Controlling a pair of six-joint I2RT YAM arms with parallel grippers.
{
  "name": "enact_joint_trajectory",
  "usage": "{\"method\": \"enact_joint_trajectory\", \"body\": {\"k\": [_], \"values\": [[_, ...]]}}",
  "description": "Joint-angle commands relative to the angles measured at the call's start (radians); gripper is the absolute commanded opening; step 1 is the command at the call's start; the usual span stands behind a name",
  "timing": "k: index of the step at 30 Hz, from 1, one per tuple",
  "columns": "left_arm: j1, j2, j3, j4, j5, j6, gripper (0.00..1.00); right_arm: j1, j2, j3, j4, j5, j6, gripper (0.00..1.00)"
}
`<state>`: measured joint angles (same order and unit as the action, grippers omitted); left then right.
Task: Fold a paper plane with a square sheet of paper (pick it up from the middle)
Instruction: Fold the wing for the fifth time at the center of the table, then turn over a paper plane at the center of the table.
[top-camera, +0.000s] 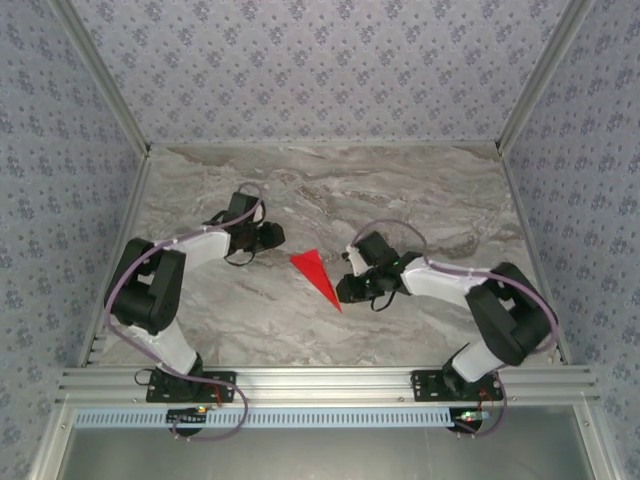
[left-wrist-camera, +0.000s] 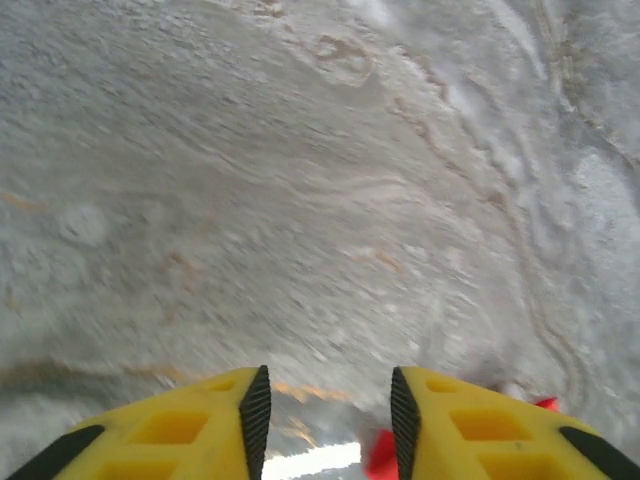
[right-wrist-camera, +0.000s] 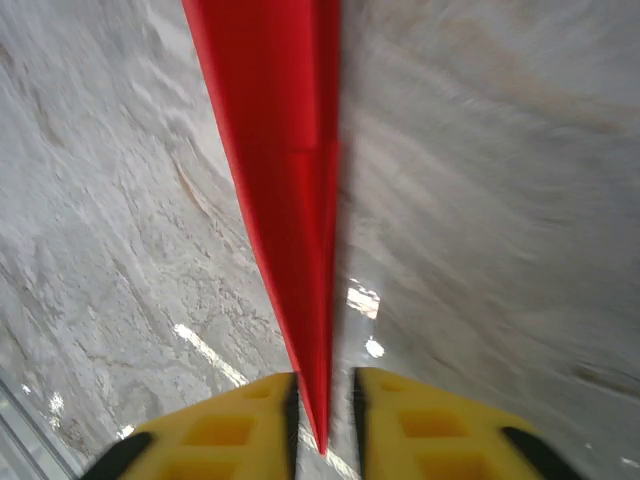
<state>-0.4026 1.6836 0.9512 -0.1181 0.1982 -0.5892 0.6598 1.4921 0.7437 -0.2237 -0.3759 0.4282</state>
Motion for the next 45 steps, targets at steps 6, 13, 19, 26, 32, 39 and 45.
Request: {"method": "enact_joint_trajectory", "body": {"k": [6, 13, 19, 26, 32, 39, 45], "values": [[-0.257, -0.100, 0.130, -0.380, -0.331, -0.172, 0.73, -0.189, -0.189, 0.013, -0.110, 0.163, 0.007, 0.65], [-0.424, -0.014, 0.246, -0.523, -0.415, -0.406, 0.87, -0.277, -0.196, -0.080, -0.011, 0.201, 0.028, 0.93], [-0.476, 0.113, 0.326, -0.531, -0.382, -0.524, 0.87, -0.313, -0.201, -0.134, 0.022, 0.219, 0.048, 0.94], [-0.483, 0.195, 0.380, -0.603, -0.384, -0.591, 0.72, -0.321, -0.193, -0.138, 0.021, 0.227, 0.052, 0.93], [-0.498, 0.161, 0.333, -0.586, -0.411, -0.655, 0.59, -0.321, -0.166, -0.130, 0.021, 0.214, 0.056, 0.92], [-0.499, 0.141, 0.291, -0.566, -0.435, -0.700, 0.37, -0.323, -0.145, -0.125, 0.025, 0.199, 0.056, 0.91], [-0.499, 0.134, 0.298, -0.533, -0.453, -0.677, 0.09, -0.322, -0.141, -0.125, 0.027, 0.195, 0.054, 0.91]]}}
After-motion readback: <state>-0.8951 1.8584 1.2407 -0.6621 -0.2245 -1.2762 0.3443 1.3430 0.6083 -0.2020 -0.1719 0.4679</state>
